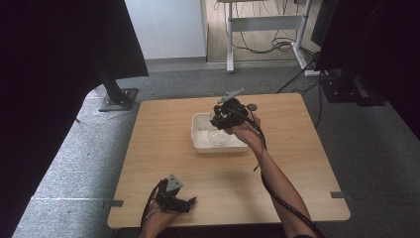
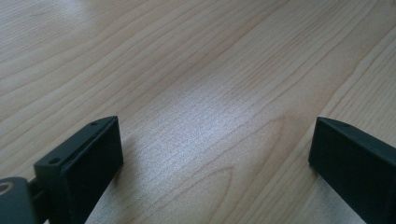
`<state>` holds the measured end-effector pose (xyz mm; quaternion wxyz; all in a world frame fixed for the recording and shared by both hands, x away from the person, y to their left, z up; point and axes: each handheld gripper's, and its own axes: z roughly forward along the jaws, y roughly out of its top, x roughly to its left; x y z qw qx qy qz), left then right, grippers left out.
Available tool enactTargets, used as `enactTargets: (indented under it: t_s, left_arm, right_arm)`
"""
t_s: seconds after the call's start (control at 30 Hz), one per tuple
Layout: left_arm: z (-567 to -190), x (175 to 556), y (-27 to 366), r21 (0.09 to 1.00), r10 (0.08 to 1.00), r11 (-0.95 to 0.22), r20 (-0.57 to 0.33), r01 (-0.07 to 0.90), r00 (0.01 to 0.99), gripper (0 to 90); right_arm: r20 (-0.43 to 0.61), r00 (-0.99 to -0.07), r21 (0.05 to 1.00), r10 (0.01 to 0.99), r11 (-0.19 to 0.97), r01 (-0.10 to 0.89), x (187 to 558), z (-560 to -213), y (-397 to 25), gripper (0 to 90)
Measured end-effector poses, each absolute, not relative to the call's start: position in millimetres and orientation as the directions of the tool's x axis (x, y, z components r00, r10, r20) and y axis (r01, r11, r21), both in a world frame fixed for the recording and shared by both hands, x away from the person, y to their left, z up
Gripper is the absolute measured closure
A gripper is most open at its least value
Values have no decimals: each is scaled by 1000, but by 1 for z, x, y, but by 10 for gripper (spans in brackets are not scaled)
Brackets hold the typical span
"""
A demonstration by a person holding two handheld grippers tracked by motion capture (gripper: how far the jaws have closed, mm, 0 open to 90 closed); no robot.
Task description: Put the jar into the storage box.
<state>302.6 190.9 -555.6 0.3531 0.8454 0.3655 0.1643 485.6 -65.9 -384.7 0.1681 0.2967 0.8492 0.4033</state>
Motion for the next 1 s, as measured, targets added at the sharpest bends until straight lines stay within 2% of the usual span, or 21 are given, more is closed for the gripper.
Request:
enactTargets:
  t_s: [0.63,1.0]
  left_arm:
    - [-556,303,191,718,734,-482,19,502,679,26]
    - [-556,303,191,716,734,-484,19,503,679,26]
  right_arm:
    - [-60,-763,772,644,514,373,519,-416,-29,360]
    - [-44,-760,770,648,506,387,529,-432,-22,359]
